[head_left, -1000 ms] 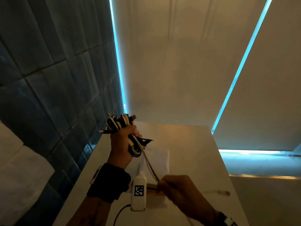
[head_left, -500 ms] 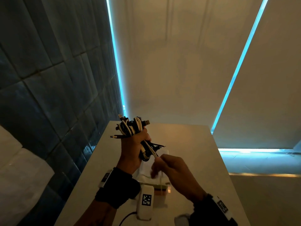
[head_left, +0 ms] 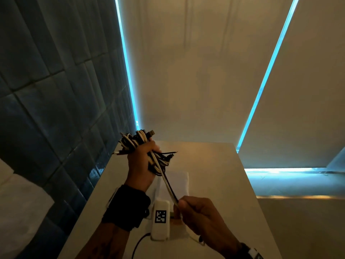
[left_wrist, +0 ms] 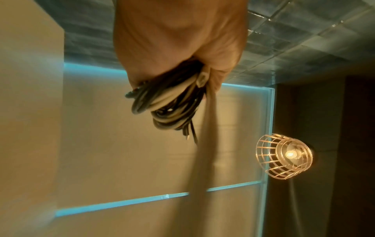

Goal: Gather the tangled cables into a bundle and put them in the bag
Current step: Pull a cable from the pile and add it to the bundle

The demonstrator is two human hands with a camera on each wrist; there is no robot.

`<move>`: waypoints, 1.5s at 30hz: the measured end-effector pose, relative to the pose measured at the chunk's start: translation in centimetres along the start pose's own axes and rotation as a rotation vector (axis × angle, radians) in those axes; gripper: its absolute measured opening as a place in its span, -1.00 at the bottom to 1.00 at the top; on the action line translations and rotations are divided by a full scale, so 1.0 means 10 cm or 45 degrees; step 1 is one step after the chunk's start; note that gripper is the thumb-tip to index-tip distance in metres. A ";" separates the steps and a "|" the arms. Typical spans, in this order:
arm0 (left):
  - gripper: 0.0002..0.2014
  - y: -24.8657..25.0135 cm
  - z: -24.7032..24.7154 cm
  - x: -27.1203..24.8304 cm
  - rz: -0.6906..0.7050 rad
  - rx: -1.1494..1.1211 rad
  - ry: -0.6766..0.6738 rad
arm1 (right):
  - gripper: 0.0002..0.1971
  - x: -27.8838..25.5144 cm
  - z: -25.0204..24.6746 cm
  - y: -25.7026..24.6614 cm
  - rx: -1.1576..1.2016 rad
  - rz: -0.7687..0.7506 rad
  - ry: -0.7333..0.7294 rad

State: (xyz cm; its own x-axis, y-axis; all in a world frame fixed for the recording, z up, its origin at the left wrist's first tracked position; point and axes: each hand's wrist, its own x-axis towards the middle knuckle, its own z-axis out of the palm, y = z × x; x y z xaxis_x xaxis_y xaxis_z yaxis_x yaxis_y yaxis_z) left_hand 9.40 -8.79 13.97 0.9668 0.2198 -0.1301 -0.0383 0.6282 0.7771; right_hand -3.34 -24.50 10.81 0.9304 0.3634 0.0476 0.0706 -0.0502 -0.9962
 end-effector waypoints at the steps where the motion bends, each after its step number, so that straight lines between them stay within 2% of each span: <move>1: -0.81 0.01 0.04 -0.02 -0.045 -0.022 -0.029 | -0.67 0.01 0.01 0.05 0.015 0.019 -0.044; 8: -0.84 0.12 0.22 -0.38 -0.254 -0.289 -0.358 | -0.67 0.10 -0.03 0.41 0.090 0.215 -0.296; 11: -0.84 0.09 0.17 -0.46 -0.419 -0.314 -0.484 | -0.69 0.16 -0.16 0.34 -0.038 0.267 -0.359; 13: -0.82 0.07 0.11 -0.51 -0.541 -0.301 -0.576 | -0.71 0.23 -0.33 0.33 -0.248 0.258 -0.380; 15: -0.78 0.05 0.04 -0.57 -0.638 -0.237 -0.676 | -0.70 0.32 -0.54 0.30 -0.542 0.184 -0.328; 17: -0.79 0.05 -0.01 -0.62 -0.653 -0.075 -0.751 | -0.69 0.41 -0.75 0.20 -0.805 0.074 -0.245; 21: -0.77 0.01 -0.09 -0.67 -0.601 0.295 -0.746 | -0.82 0.54 -0.92 -0.25 -1.051 -0.143 -0.178; 24: -0.59 -0.03 -0.08 -0.71 -0.716 0.409 -0.825 | -0.91 0.61 -0.91 -0.53 -1.208 -0.302 -0.227; 26: -0.57 -0.01 -0.07 -0.75 -0.800 0.394 -0.943 | -0.88 0.65 -0.92 -0.63 -1.253 -0.342 -0.286; 28: -0.67 0.03 -0.07 -0.77 -0.749 0.360 -1.021 | -0.89 0.68 -0.95 -0.71 -1.179 -0.349 -0.338; 31: -0.79 0.04 -0.10 -0.78 -0.666 0.304 -1.026 | -0.88 0.72 -1.01 -0.81 -1.076 -0.328 -0.347; 37: -0.60 0.05 -0.09 -0.76 -0.644 0.221 -0.985 | -0.70 0.82 -1.21 -0.80 -0.995 -0.174 -0.239; 40: -0.52 0.05 -0.14 -0.74 -0.630 0.293 -0.988 | -0.66 0.84 -1.42 -0.76 -0.920 -0.112 0.033; 43: -0.55 0.04 -0.19 -0.73 -0.608 0.279 -0.947 | -0.80 0.80 -1.50 -0.83 -1.040 -0.227 0.297; 45: -0.56 0.03 -0.20 -0.72 -0.613 0.326 -0.940 | -0.82 0.73 -1.40 -0.92 -1.081 -0.342 0.295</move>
State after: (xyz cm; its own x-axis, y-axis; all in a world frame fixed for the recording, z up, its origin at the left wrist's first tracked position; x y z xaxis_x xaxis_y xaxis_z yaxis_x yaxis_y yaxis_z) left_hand 1.92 -8.67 13.90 0.7831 -0.6108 -0.1168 0.3823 0.3248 0.8651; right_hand 7.89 -34.42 21.38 0.8868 0.2711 0.3744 0.4501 -0.6905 -0.5662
